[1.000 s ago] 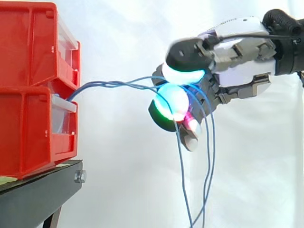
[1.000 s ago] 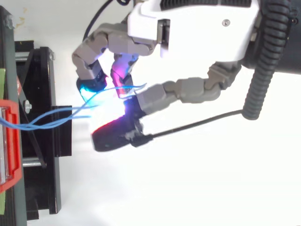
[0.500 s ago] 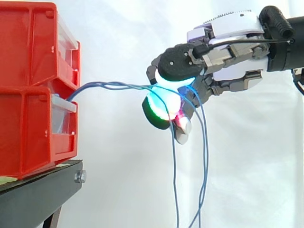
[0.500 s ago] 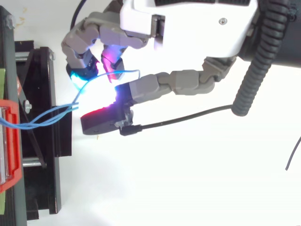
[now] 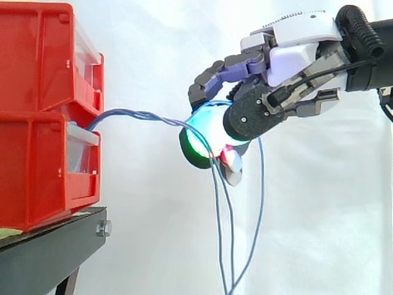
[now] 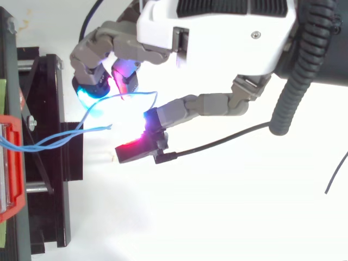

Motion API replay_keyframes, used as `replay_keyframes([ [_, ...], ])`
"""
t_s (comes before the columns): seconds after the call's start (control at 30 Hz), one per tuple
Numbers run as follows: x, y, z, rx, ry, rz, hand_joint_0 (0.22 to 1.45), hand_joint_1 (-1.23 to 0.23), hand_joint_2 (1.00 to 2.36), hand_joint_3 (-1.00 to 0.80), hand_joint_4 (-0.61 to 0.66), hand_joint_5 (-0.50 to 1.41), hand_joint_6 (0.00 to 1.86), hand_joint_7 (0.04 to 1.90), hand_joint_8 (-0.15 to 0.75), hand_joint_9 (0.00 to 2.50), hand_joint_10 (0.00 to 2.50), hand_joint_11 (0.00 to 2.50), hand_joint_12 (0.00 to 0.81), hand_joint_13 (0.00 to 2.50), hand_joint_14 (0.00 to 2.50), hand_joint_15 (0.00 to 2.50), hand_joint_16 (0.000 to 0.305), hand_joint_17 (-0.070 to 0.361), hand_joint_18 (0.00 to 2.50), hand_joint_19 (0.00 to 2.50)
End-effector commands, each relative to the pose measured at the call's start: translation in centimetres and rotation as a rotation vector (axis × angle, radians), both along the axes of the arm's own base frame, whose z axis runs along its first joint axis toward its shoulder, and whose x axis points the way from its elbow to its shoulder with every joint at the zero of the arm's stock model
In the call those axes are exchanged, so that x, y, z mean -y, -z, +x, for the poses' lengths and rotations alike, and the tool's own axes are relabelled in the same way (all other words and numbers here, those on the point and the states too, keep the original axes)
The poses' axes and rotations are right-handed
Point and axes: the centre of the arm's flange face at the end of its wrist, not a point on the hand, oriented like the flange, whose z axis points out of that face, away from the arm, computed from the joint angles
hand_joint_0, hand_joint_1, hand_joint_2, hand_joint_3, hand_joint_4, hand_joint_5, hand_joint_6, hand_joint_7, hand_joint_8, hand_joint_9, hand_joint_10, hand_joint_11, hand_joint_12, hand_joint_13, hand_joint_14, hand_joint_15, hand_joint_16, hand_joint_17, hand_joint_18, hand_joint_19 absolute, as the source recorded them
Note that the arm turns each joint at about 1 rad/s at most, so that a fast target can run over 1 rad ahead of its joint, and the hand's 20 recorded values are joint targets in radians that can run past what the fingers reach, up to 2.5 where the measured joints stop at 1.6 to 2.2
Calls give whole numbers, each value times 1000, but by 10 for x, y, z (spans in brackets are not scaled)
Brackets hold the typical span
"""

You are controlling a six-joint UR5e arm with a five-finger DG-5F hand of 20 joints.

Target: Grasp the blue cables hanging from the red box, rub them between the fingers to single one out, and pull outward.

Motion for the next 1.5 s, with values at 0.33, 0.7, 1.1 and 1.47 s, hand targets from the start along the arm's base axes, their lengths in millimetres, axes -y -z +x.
replay_keyframes([
  [0.33,-1,0,0,-3,-6,-1,595,-718,1013,-304,72,-134,878,1080,238,986,19,754,334,803,26,626,43,97,603,499],
  [0.7,-1,-1,0,-7,-20,-104,619,-816,1016,-198,34,-134,923,1021,246,997,21,764,344,830,25,625,44,100,659,478],
  [1.1,-5,11,2,-17,-79,-400,611,-792,1017,-218,48,-135,923,1008,239,993,21,753,337,825,25,627,43,96,645,493],
  [1.47,-5,16,5,40,-74,-436,608,-785,1016,-224,50,-134,922,1004,242,996,22,750,341,825,25,628,43,96,644,495],
])
